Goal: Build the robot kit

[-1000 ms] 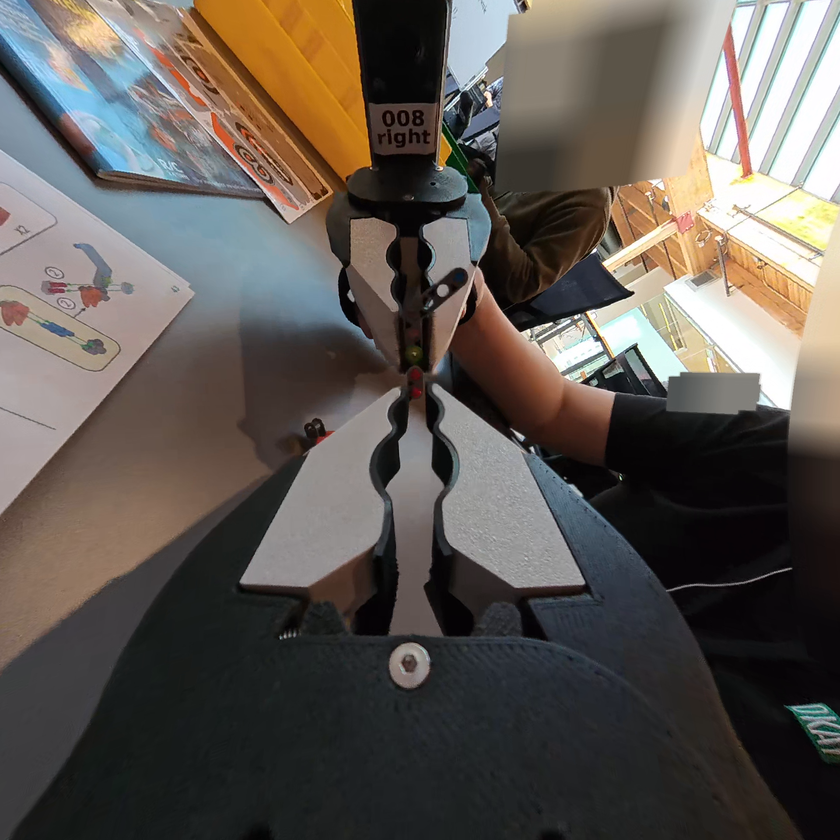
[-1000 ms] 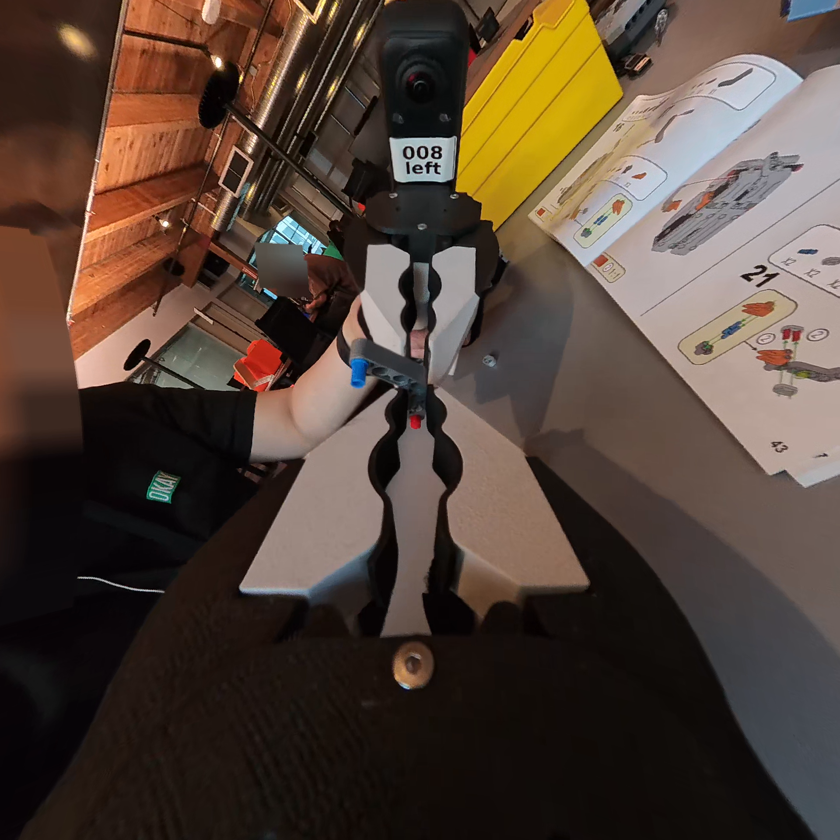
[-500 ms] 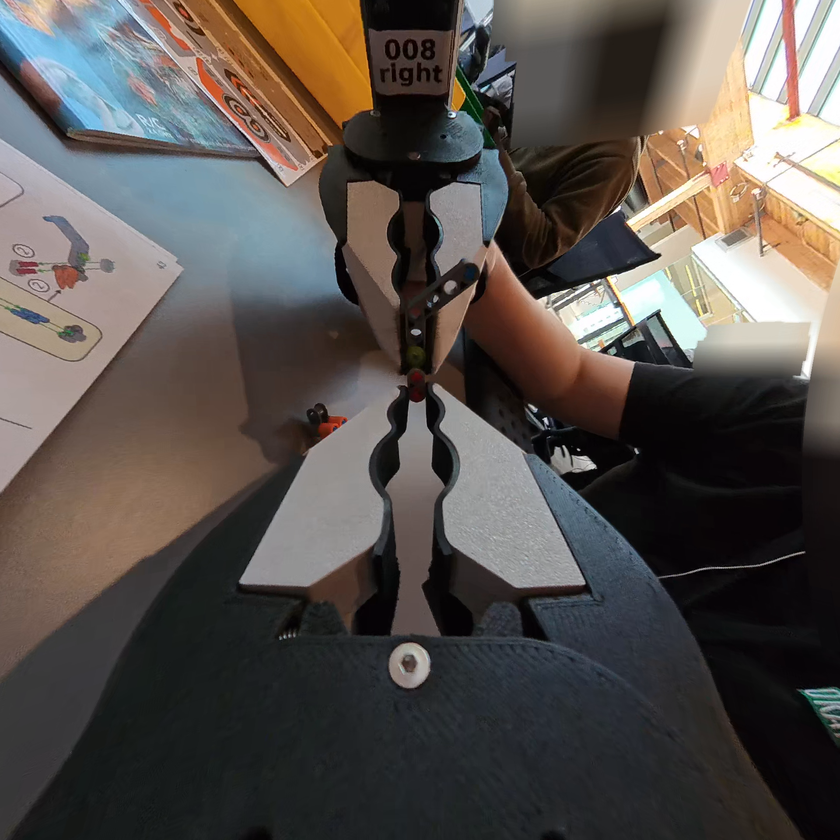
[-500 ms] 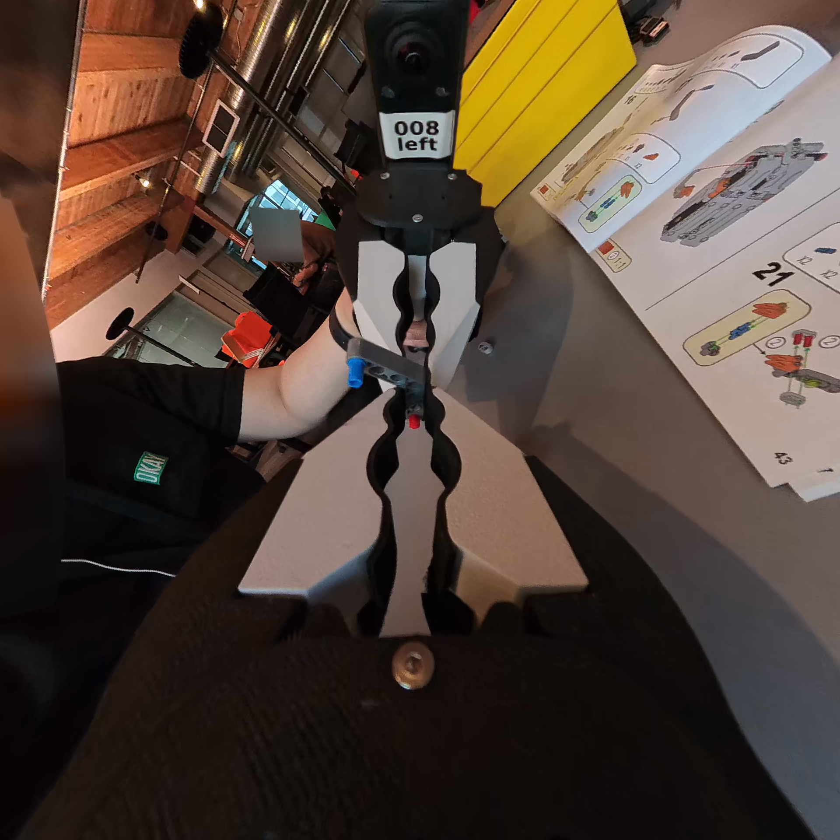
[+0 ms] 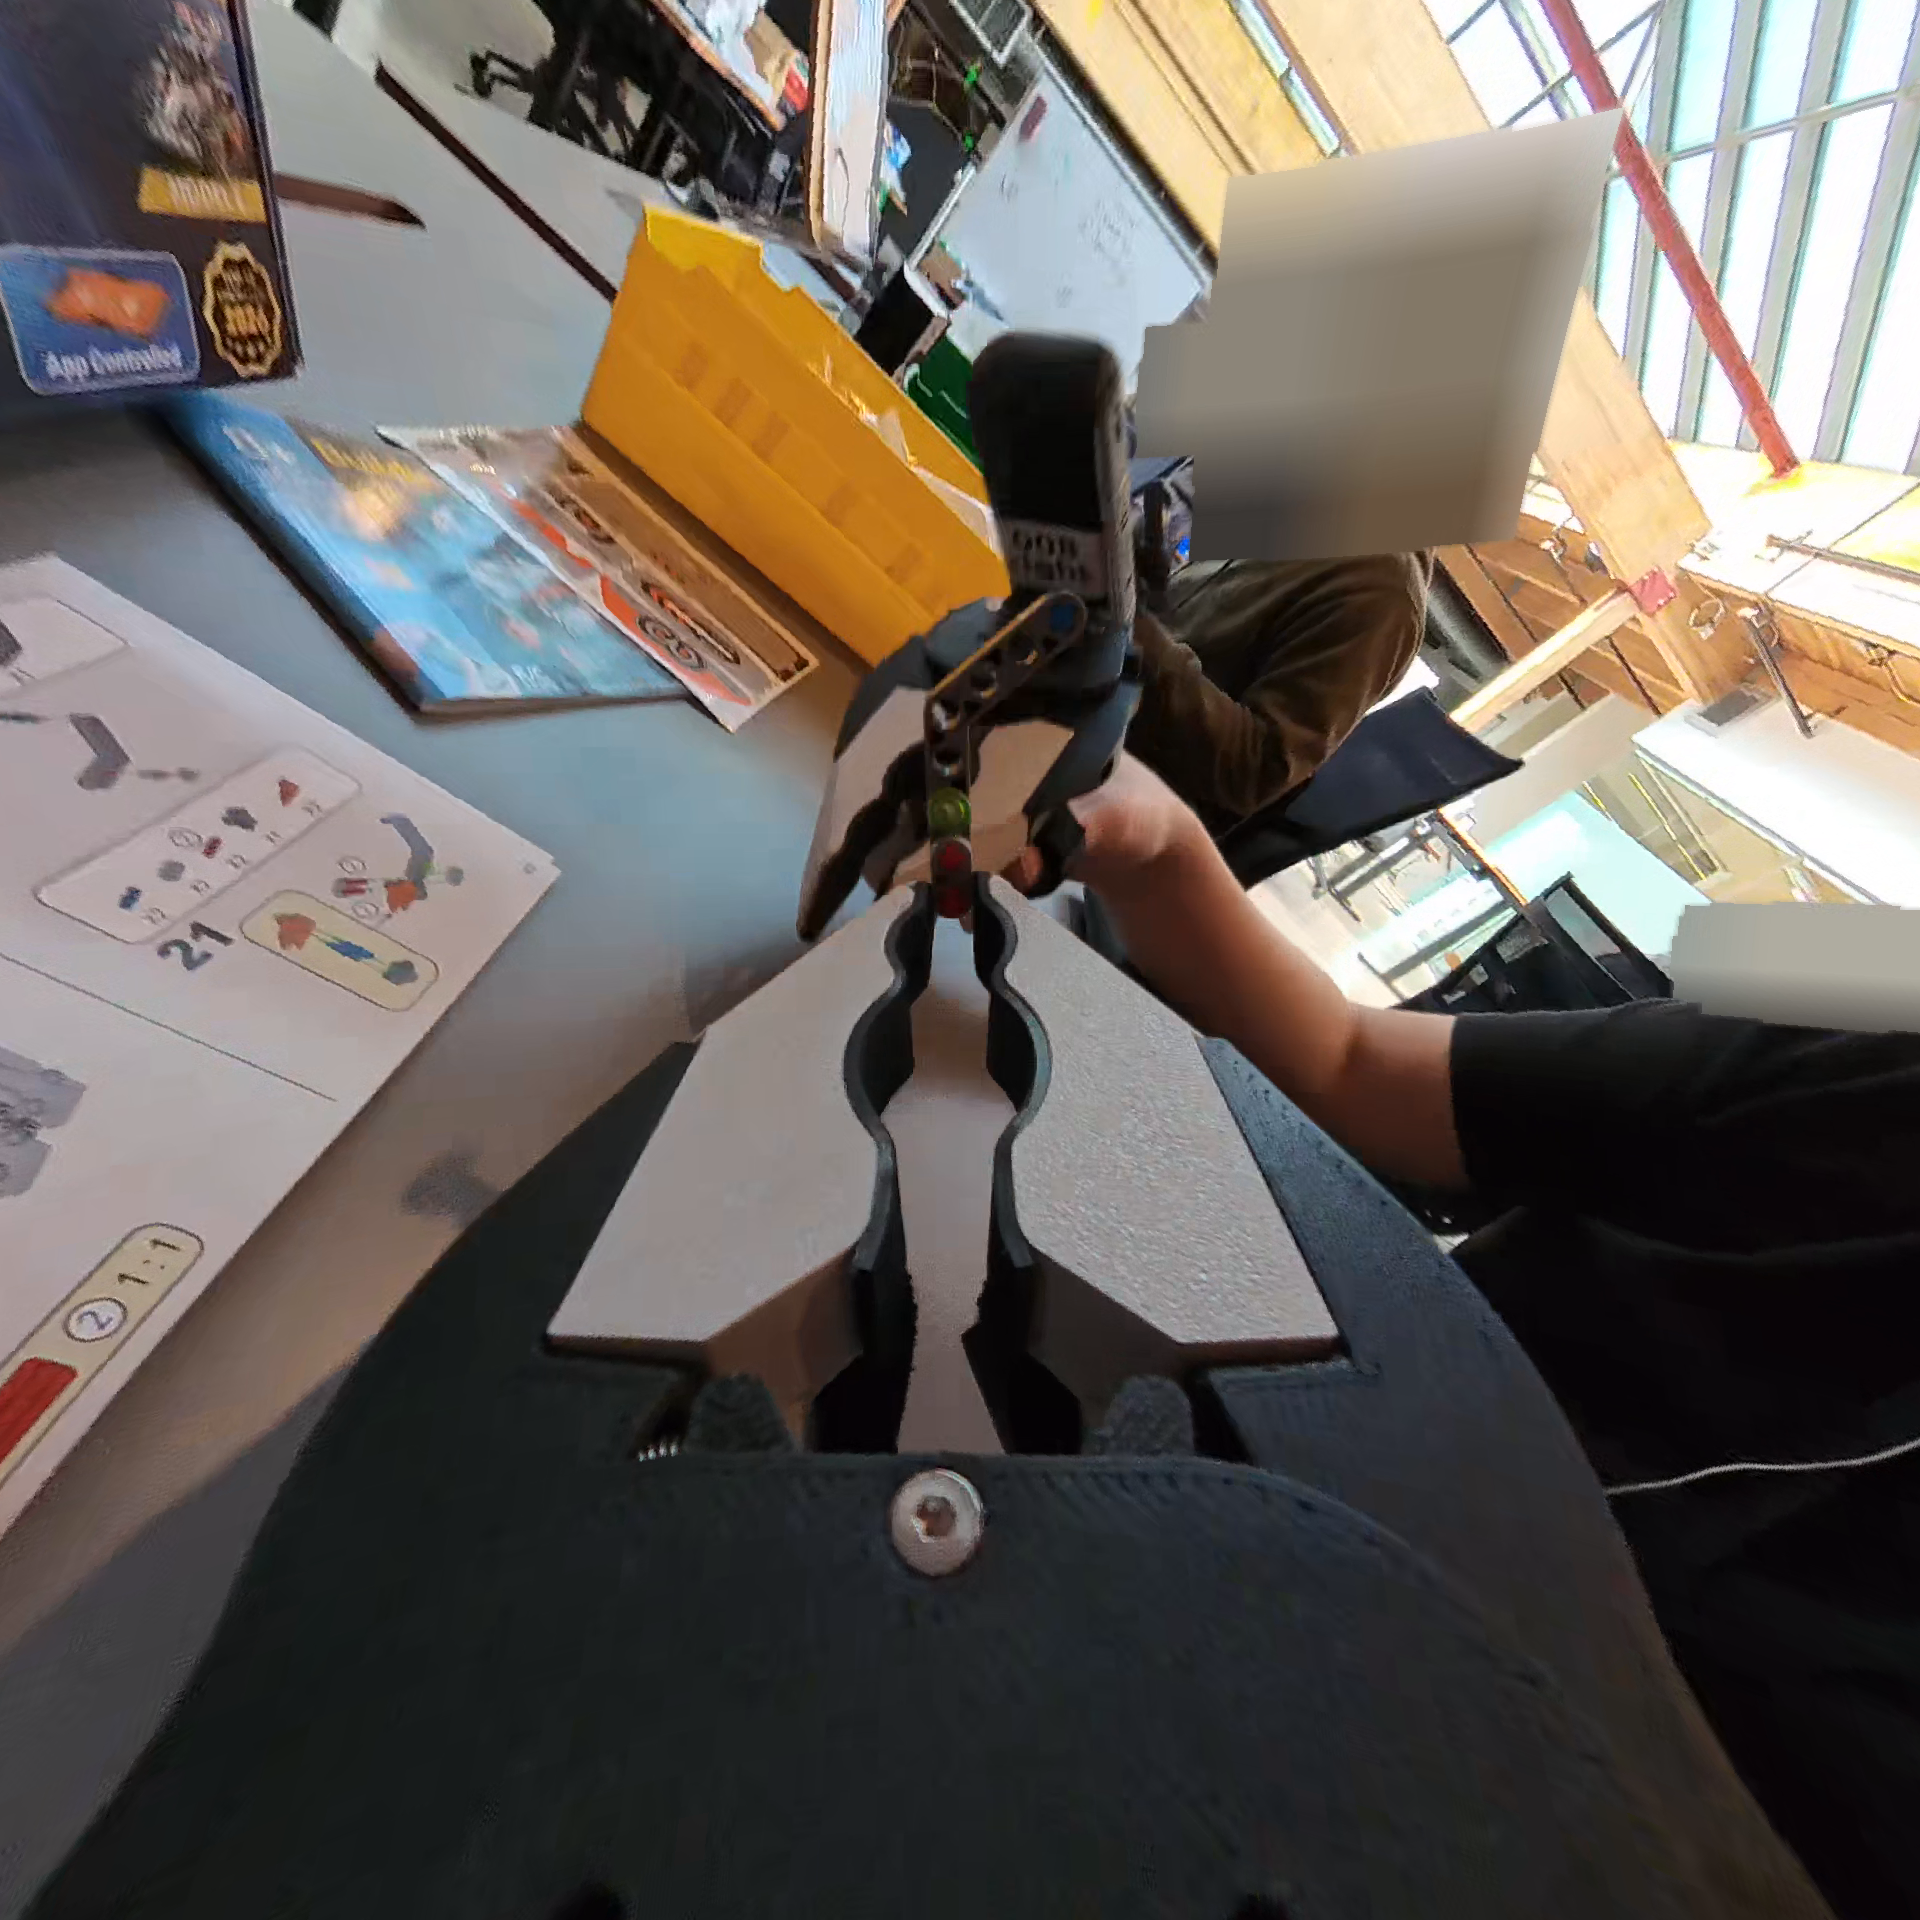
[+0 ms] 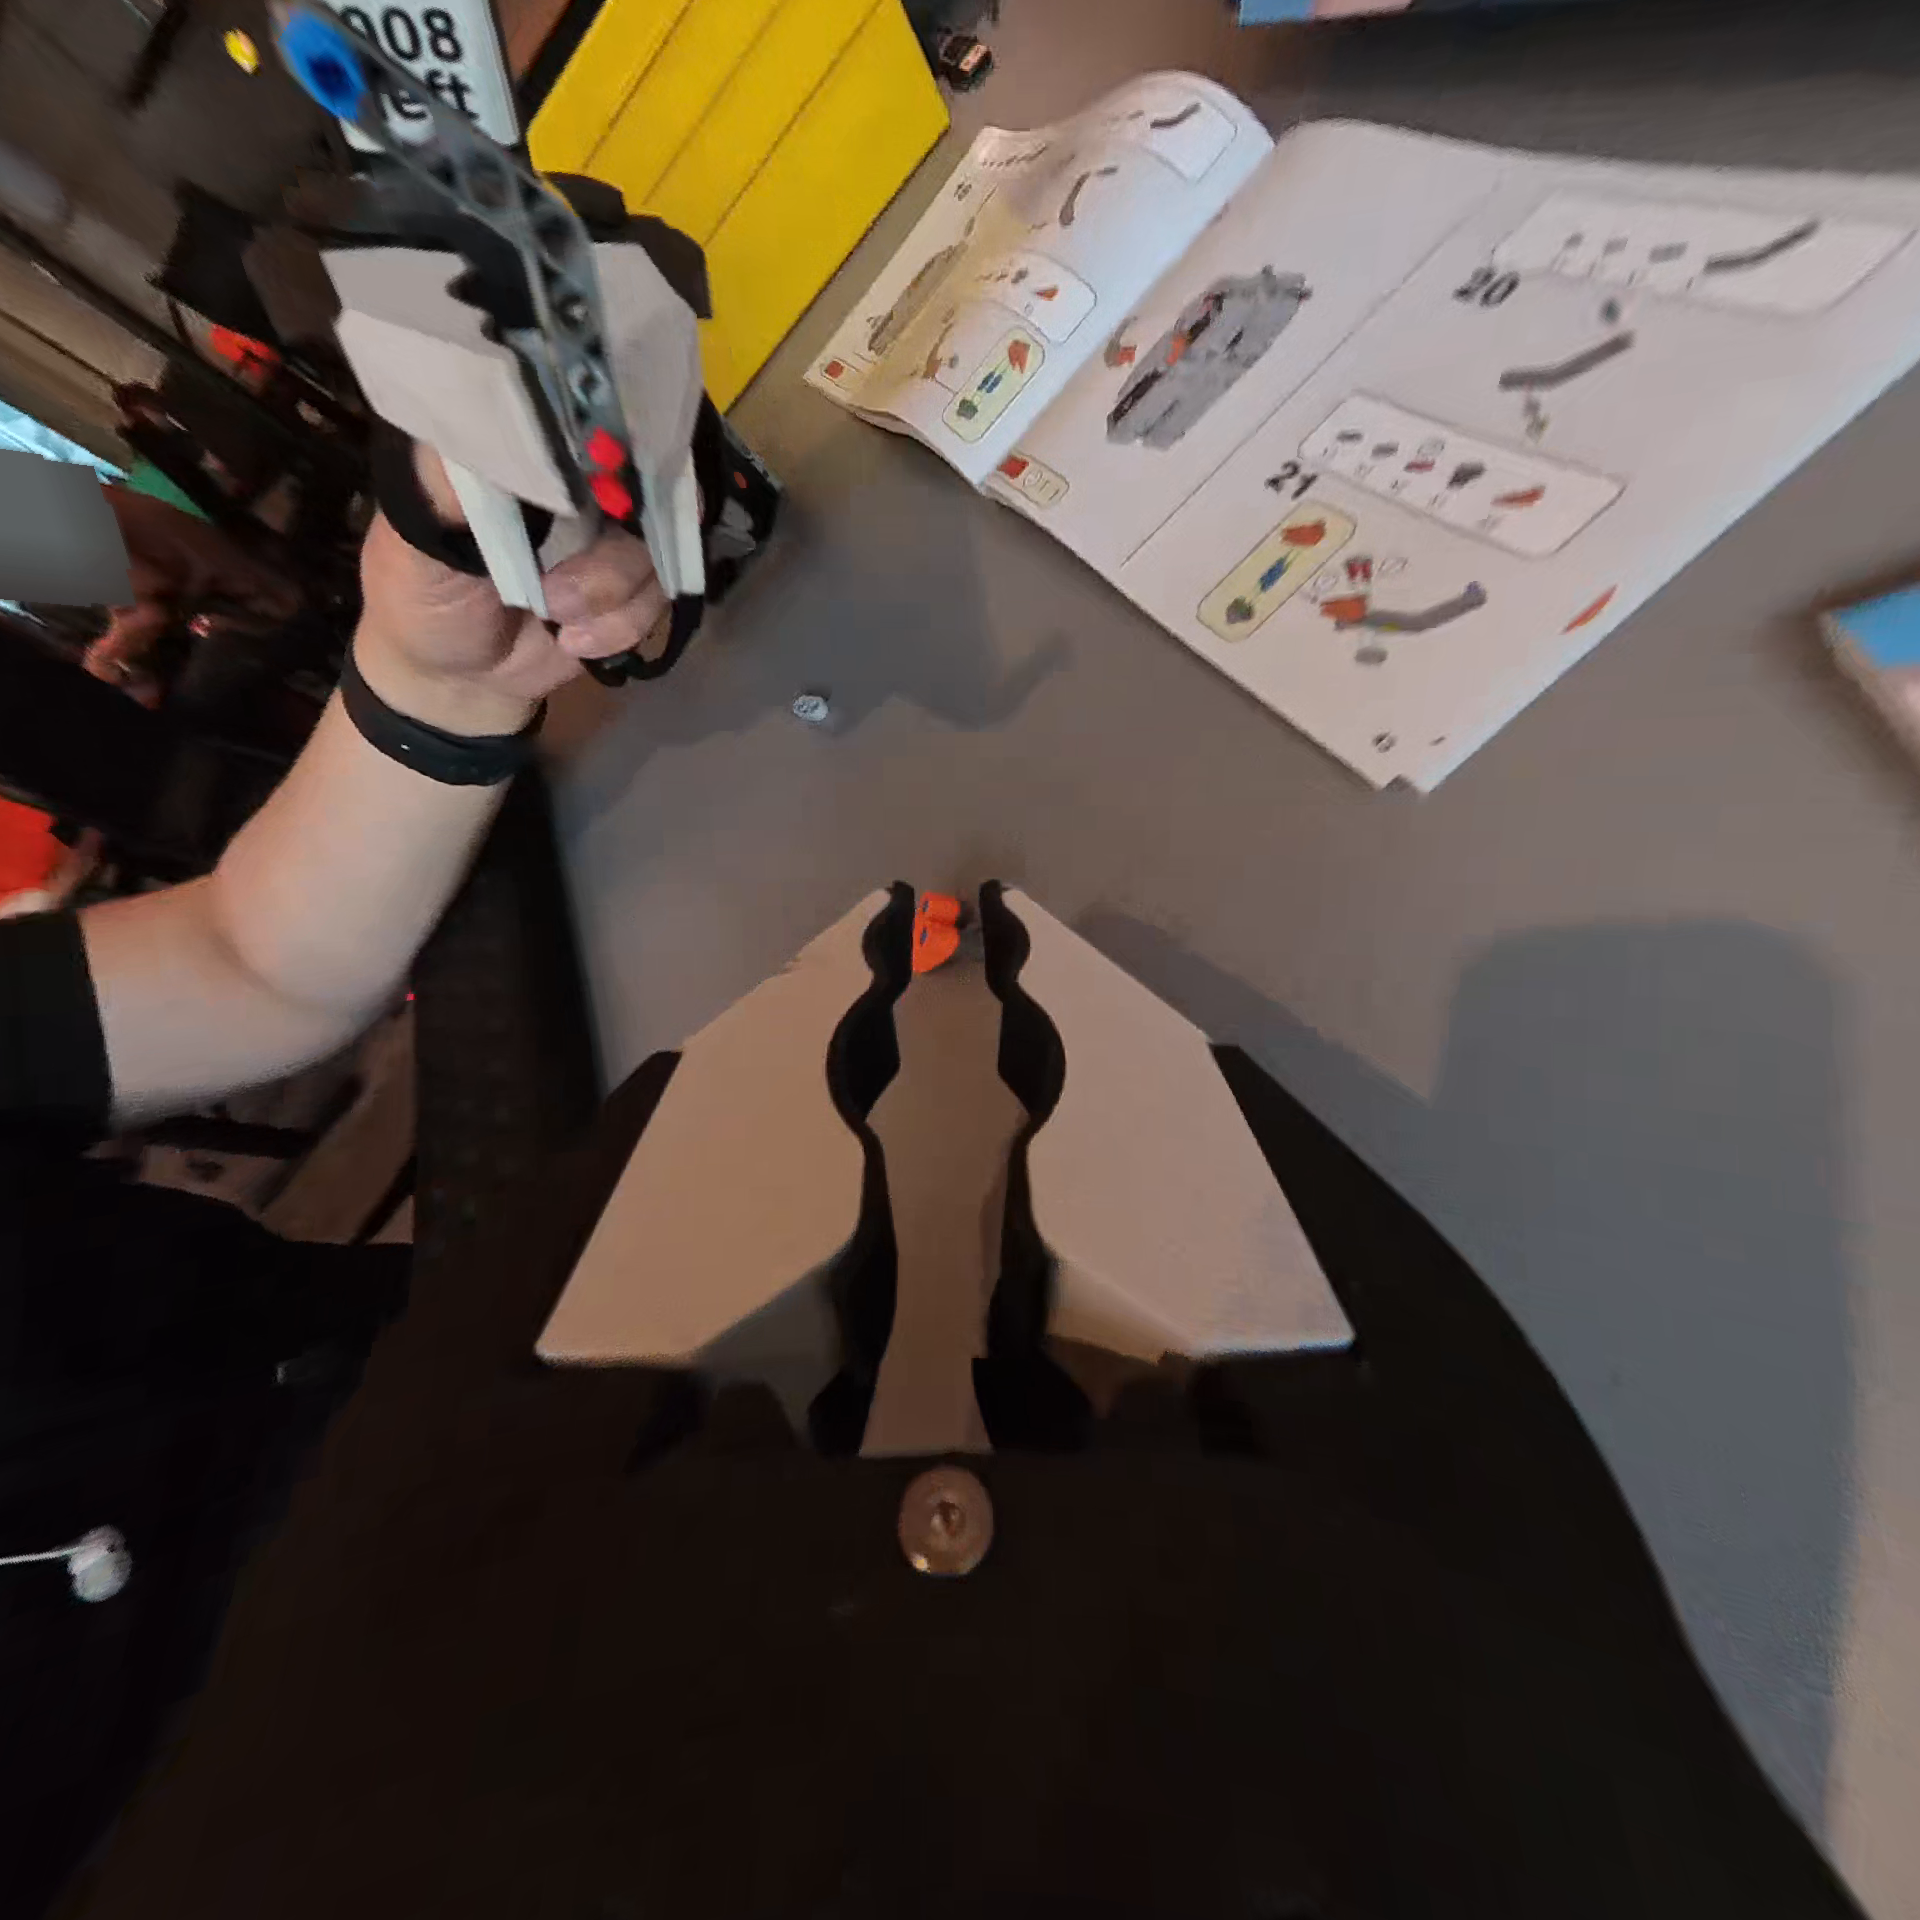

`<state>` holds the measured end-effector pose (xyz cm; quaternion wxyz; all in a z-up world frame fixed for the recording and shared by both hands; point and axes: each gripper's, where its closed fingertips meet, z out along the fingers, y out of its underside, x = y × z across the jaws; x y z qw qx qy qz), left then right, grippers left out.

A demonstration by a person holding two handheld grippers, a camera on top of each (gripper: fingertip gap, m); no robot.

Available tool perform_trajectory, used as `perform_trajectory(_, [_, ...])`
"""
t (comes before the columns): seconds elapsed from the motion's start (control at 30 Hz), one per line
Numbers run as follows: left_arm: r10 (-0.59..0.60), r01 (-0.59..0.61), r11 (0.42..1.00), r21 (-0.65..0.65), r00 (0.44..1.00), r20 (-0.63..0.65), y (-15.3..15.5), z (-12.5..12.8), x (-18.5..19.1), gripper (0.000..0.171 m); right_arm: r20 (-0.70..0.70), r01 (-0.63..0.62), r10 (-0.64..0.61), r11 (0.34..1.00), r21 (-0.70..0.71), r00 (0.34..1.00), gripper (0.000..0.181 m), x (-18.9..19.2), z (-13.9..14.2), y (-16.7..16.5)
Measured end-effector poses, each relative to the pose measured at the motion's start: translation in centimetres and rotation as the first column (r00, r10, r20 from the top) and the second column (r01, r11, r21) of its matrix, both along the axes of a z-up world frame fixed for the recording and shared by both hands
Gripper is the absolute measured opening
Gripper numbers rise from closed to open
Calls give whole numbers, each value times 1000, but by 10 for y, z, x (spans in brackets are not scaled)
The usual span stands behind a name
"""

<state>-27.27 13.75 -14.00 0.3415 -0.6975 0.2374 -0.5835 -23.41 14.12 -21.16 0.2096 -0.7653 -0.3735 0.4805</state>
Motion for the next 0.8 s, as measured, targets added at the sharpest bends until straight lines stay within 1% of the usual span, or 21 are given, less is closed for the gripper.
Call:
perform_trajectory(0.03, [9,-9,1000,15,1000,7,1,3,0,5,-15,-6,5,999,-32,1000,12,-2,-4,-6])
perform_trajectory(0.07, [15,-15,1000,19,1000,8,1,4,0,5,-19,-30,29,999,-27,999,13,-4,-6,-13])
perform_trajectory(0.1, [14,-14,1000,13,1000,5,1,2,2,5,-36,-42,43,999,6,998,15,-7,-3,-15])
perform_trajectory(0.13, [4,-4,1000,-2,1000,0,0,0,4,5,-84,-37,41,998,44,996,21,-12,7,-13])
perform_trajectory(0.17, [-4,4,1000,-13,1000,-5,0,-2,6,5,-160,-30,40,998,63,986,25,-17,23,-12])
perform_trajectory(0.2, [-11,11,1000,-17,1000,-10,0,-4,8,5,-232,-15,27,999,51,972,25,-20,37,-9])
perform_trajectory(0.23, [-21,21,1000,-19,1000,-16,-1,-5,10,5,-294,-6,12,1000,23,956,29,-23,50,-5])
perform_trajectory(0.27, [-29,28,999,-19,999,-21,-2,-6,11,5,-354,-13,10,1000,-5,935,31,-25,62,-4])
perform_trajectory(0.3, [-34,33,999,-19,999,-20,-3,-7,13,5,-384,-13,-1,999,-33,923,31,-27,68,-1])
perform_trajectory(0.37, [-59,59,998,-27,998,-17,-7,-7,16,5,-417,6,-25,999,-47,909,31,-30,74,8])
perform_trajectory(0.4, [-66,65,998,-26,998,-21,-8,-7,17,5,-440,-9,-13,999,-48,898,22,-32,78,7])
perform_trajectory(0.43, [-75,74,997,-22,997,-21,-10,-7,19,5,-468,-48,21,998,-45,883,7,-32,84,4])
perform_trajectory(0.5, [-94,94,995,-22,996,-6,-13,-4,22,5,-484,-79,46,996,-48,874,7,-32,87,2])
perform_trajectory(0.6, [-113,113,993,-29,994,-3,-16,-5,25,5,-481,-120,68,990,-79,874,16,-32,85,-2])
perform_trajectory(0.63, [-125,125,992,-35,992,-3,-17,-6,26,5,-485,-141,82,986,-86,871,8,-32,85,-5])
perform_trajectory(0.73, [-132,132,990,-47,991,3,-17,-8,28,5,-444,-126,88,990,-57,892,7,-31,81,-4])
perform_trajectory(0.8, [-139,141,988,-65,990,29,-17,-7,26,6,-435,-125,77,989,-82,897,7,-31,81,-2])
